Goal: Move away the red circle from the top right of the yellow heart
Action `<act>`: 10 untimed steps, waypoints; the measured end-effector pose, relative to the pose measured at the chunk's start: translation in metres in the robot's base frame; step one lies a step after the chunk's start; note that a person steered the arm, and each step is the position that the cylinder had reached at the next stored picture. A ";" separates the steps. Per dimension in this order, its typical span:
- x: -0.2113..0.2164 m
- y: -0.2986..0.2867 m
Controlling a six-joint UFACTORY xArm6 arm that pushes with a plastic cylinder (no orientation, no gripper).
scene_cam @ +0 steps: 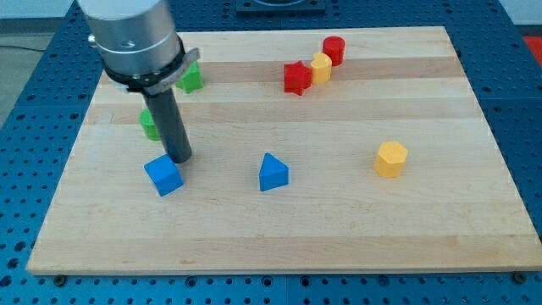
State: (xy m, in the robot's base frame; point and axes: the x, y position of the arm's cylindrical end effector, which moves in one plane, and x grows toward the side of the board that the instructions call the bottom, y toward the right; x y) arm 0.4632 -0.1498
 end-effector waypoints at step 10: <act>-0.172 0.330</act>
State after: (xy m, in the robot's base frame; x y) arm 0.2909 0.1798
